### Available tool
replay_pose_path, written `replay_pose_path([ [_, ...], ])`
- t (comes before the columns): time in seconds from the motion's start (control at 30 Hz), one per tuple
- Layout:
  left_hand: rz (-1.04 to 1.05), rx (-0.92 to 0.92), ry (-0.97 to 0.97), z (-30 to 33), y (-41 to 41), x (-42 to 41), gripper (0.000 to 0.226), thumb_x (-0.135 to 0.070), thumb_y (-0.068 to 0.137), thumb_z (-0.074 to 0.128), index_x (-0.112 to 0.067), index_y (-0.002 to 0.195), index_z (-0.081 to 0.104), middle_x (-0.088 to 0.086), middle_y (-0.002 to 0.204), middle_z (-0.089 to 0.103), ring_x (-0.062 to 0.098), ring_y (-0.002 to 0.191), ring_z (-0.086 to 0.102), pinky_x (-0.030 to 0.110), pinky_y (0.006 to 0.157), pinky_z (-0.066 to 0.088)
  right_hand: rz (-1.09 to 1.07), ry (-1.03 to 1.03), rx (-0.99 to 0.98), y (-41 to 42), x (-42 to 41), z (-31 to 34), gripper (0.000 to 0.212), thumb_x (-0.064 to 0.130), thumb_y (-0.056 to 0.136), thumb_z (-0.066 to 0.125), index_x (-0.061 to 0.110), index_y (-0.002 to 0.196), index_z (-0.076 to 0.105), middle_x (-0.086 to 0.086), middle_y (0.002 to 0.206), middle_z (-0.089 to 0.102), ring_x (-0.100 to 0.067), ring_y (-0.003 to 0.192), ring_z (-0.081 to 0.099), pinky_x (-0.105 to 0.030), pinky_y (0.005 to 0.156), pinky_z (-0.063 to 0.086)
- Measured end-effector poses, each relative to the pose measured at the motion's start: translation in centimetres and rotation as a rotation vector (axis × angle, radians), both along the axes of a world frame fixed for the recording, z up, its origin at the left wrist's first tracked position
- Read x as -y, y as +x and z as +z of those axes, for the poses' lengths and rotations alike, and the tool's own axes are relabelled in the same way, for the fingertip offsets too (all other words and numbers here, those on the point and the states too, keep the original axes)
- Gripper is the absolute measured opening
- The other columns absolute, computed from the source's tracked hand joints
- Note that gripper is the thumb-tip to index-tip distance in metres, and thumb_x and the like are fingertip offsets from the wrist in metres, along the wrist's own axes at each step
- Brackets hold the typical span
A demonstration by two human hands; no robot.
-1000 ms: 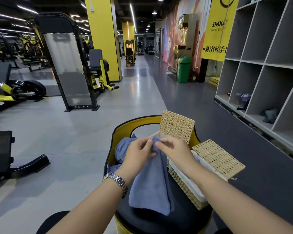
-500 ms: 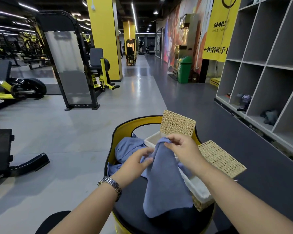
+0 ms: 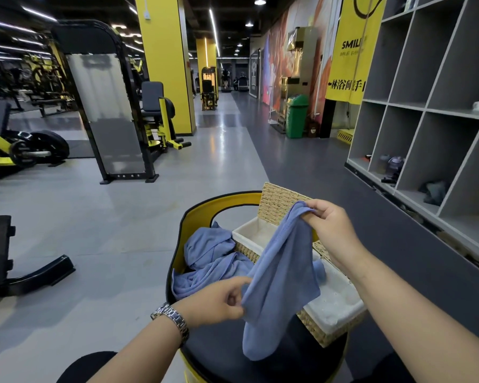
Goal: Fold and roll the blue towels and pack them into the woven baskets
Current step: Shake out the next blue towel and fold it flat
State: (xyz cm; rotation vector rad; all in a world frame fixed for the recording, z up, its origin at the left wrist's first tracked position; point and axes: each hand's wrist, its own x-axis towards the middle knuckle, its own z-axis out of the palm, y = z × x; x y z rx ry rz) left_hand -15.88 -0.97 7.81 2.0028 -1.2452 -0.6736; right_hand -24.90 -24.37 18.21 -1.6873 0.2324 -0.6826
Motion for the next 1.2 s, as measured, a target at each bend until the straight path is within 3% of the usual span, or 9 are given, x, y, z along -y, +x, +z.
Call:
replay_pose_path([
  [0.2,-0.076,-0.181,0.092,0.9,-1.3,1.3,0.064,-0.018,0.085,0.051,-0.057,0.133,0.034,0.002,0.077,0.058,0.017,0.068,0.052,0.027,0.068,0.045,0.055,0.040,-0.033,0.0,0.4,-0.7,0.020,0.002,0.091,0.056,0.007,0.106,0.068,-0.004,0.095,0.072,-0.007,0.086,0.066,-0.015,0.069,0.050],
  [0.33,-0.093,-0.217,0.234,0.4,-2.2,2.6,0.045,-0.016,0.077,0.045,-0.030,0.119,0.053,-0.002,0.071,0.056,0.013,0.062,0.051,0.027,0.070,0.044,0.093,0.048,-0.057,0.1,0.4,-0.6,0.020,0.001,0.091,0.056,0.005,0.107,0.067,-0.008,0.098,0.071,-0.015,0.091,0.066,-0.024,0.078,0.052],
  [0.47,-0.115,-0.047,0.245,-0.5,-1.8,2.6,0.027,-0.013,0.091,0.039,-0.033,0.096,0.056,-0.006,0.075,0.059,0.010,0.060,0.052,0.029,0.073,0.047,0.077,0.047,-0.046,-0.1,1.0,-0.4,0.020,0.001,0.090,0.056,0.006,0.106,0.067,-0.008,0.096,0.072,-0.016,0.089,0.066,-0.024,0.075,0.051],
  [0.57,-0.005,0.194,0.014,-0.9,-2.1,3.0,0.015,-0.025,0.096,0.048,-0.030,0.109,0.053,-0.016,0.094,0.058,0.003,0.078,0.054,0.017,0.074,0.045,0.063,0.076,-0.030,-0.3,1.4,-0.4,0.020,0.000,0.090,0.056,0.006,0.104,0.068,-0.010,0.098,0.071,-0.019,0.094,0.065,-0.031,0.085,0.049],
  [0.7,0.041,0.119,-0.203,-0.5,-3.9,5.4,0.033,-0.017,0.085,0.058,-0.028,0.116,0.050,-0.016,0.099,0.057,-0.001,0.090,0.054,0.009,0.072,0.041,0.095,0.076,-0.038,-0.3,0.9,-0.5,0.018,-0.001,0.090,0.056,0.005,0.103,0.068,-0.010,0.093,0.071,-0.020,0.090,0.065,-0.036,0.086,0.050],
  [0.8,-0.070,0.197,-0.080,-1.0,-4.2,6.7,0.015,-0.021,0.085,0.062,-0.019,0.094,0.050,0.001,0.091,0.060,0.012,0.079,0.055,0.030,0.073,0.049,0.088,0.075,-0.056,-0.3,0.8,-0.4,0.018,0.002,0.090,0.056,0.012,0.096,0.070,-0.005,0.088,0.073,-0.018,0.085,0.066,-0.037,0.079,0.050],
  [0.9,-0.124,0.431,0.077,-1.7,-3.4,6.5,0.022,-0.032,0.090,0.057,-0.016,0.079,0.047,0.010,0.086,0.059,0.017,0.072,0.049,0.036,0.067,0.045,0.088,0.052,-0.035,-0.5,1.3,-0.1,0.020,0.000,0.090,0.056,0.013,0.094,0.070,-0.001,0.085,0.073,-0.012,0.080,0.066,-0.024,0.071,0.052],
  [1.03,0.030,0.737,0.292,-1.8,-0.9,4.2,0.026,-0.039,0.095,0.044,-0.014,0.099,0.046,0.012,0.095,0.060,0.031,0.083,0.057,0.038,0.064,0.039,0.025,0.042,-0.023,-1.1,2.7,-0.5,0.021,-0.002,0.089,0.055,0.012,0.093,0.069,0.007,0.074,0.072,-0.003,0.069,0.064,-0.015,0.060,0.049],
  [1.2,0.217,0.940,0.335,0.8,4.2,-0.6,0.015,-0.024,0.092,0.048,-0.025,0.098,0.061,-0.002,0.095,0.060,0.023,0.090,0.058,0.038,0.070,0.052,-0.109,0.034,-0.032,-1.5,4.1,-1.7,0.020,-0.002,0.087,0.058,0.014,0.086,0.068,0.008,0.074,0.072,0.000,0.067,0.064,-0.013,0.060,0.049],
])
